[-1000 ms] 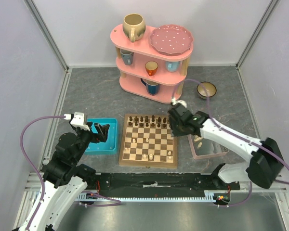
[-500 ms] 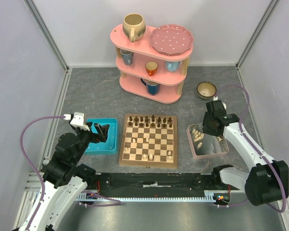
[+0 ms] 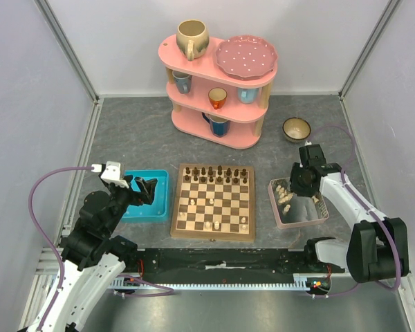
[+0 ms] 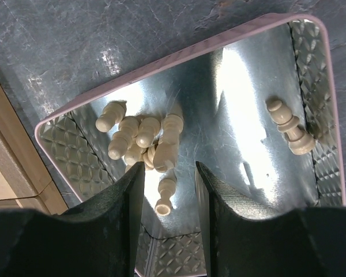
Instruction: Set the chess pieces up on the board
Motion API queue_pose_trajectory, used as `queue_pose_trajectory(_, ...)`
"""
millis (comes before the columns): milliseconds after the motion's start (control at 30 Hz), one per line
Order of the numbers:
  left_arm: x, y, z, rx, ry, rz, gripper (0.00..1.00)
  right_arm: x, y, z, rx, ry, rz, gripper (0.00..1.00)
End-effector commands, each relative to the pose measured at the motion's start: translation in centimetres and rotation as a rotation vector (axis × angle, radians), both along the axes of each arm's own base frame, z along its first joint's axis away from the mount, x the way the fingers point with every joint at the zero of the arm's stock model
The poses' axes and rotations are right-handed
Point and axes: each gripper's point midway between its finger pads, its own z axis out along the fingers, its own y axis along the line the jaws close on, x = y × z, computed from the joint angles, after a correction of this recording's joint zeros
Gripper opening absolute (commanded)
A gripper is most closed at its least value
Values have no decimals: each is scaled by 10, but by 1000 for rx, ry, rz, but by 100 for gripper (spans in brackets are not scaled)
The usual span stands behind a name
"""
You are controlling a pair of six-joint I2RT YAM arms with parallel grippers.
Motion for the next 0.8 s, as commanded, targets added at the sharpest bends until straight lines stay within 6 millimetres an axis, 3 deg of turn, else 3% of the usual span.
queue_pose_trajectory(0, 1, -1, 11, -25, -44, -2, 90, 8, 3, -2, 20, -24, 28, 47)
queue_pose_trajectory(767, 1, -1, 11, -27, -48, -1, 90, 10, 3, -17, 29, 5, 36, 38)
